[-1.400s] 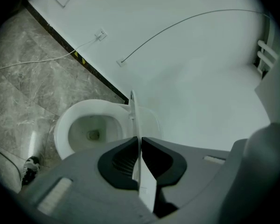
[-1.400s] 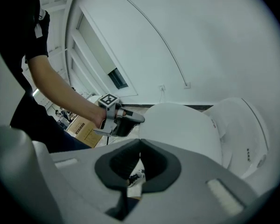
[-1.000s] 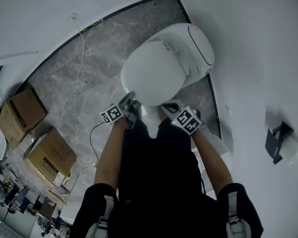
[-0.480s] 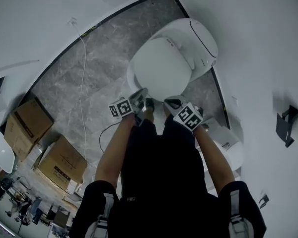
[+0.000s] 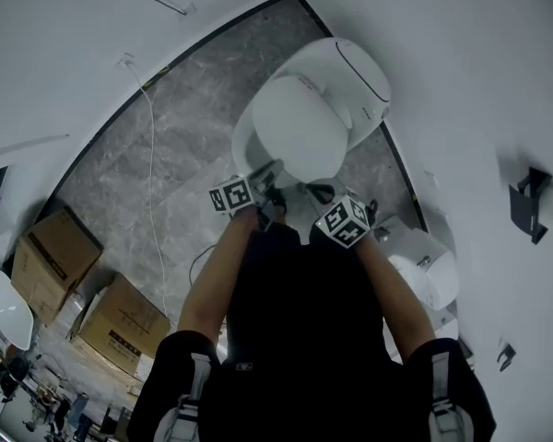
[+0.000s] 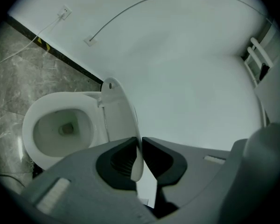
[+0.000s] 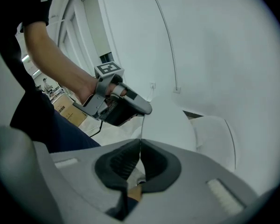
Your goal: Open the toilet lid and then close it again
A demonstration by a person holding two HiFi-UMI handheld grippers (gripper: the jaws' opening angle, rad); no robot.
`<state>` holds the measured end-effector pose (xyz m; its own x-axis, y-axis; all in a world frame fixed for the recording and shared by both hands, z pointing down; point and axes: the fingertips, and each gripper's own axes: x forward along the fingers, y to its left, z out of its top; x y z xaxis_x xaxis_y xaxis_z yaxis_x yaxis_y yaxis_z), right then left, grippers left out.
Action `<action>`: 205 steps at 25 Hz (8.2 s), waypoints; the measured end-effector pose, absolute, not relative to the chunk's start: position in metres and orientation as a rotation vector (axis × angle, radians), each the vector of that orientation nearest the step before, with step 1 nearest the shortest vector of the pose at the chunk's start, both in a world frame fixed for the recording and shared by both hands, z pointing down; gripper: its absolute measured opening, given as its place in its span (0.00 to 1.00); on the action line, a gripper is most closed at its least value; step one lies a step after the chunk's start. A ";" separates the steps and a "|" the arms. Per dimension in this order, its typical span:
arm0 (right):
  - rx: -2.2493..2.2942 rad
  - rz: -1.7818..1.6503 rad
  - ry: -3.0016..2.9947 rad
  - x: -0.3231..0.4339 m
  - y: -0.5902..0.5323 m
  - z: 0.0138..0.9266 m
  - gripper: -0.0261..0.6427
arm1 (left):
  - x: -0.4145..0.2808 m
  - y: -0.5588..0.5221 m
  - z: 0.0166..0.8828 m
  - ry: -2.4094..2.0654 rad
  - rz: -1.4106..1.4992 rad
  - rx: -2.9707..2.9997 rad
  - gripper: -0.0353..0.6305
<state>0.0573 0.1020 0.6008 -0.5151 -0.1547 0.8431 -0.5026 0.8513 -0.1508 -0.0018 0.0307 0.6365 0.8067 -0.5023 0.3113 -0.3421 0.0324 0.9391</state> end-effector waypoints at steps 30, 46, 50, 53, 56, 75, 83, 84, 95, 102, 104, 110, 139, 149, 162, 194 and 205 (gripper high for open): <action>0.663 0.315 -2.035 0.097 0.044 0.602 0.17 | 0.059 -0.017 0.584 -0.714 -0.202 1.610 0.11; 0.767 0.293 -2.002 0.112 0.028 0.598 0.15 | 0.073 -0.028 0.572 -0.669 -0.152 1.685 0.13; 0.772 0.276 -1.987 0.116 0.025 0.597 0.15 | 0.066 -0.034 0.563 -0.671 -0.198 1.702 0.13; 0.783 0.276 -1.990 0.118 0.023 0.595 0.15 | 0.054 -0.035 0.559 -0.685 -0.219 1.698 0.13; 0.804 0.282 -1.988 0.122 0.019 0.593 0.15 | 0.043 -0.032 0.560 -0.702 -0.193 1.714 0.13; 0.987 0.353 -1.935 0.173 -0.019 0.578 0.12 | -0.035 0.001 0.535 -0.830 -0.155 1.815 0.07; 1.060 0.369 -1.900 0.202 -0.043 0.572 0.10 | -0.047 0.016 0.538 -0.840 -0.100 1.832 0.07; 1.069 0.373 -1.894 0.206 -0.046 0.572 0.10 | -0.048 0.018 0.539 -0.842 -0.100 1.828 0.07; 1.134 0.391 -1.827 0.252 -0.083 0.573 0.08 | -0.059 0.024 0.540 -0.869 -0.111 1.801 0.07; 1.165 0.442 -1.818 0.273 -0.102 0.576 0.08 | -0.062 0.029 0.541 -0.888 -0.118 1.793 0.07; 1.174 0.476 -1.807 0.279 -0.106 0.579 0.08 | -0.062 0.031 0.542 -0.887 -0.119 1.790 0.07; 1.177 0.490 -1.782 0.294 -0.119 0.583 0.09 | -0.062 0.033 0.542 -0.894 -0.122 1.788 0.07; 1.153 0.509 -1.785 0.305 -0.130 0.586 0.10 | -0.060 0.031 0.543 -0.894 -0.119 1.781 0.07; 1.170 0.510 -1.791 0.300 -0.124 0.586 0.09 | -0.064 0.035 0.547 -0.895 -0.112 1.781 0.07; 1.179 0.499 -1.818 0.282 -0.108 0.579 0.08 | -0.066 0.041 0.547 -0.868 -0.125 1.775 0.07; 1.191 0.426 -1.865 0.220 -0.055 0.573 0.08 | -0.092 0.064 0.567 -0.827 -0.103 1.760 0.07; 1.167 0.399 -1.903 0.191 -0.031 0.577 0.10 | -0.085 0.071 0.574 -0.811 -0.093 1.756 0.07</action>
<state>0.1913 -0.0314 0.5769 -0.2068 -0.5741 0.7922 -0.8439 0.5144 0.1525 -0.0847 0.0709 0.5736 0.7590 -0.5604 0.3316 -0.4704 -0.1199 0.8743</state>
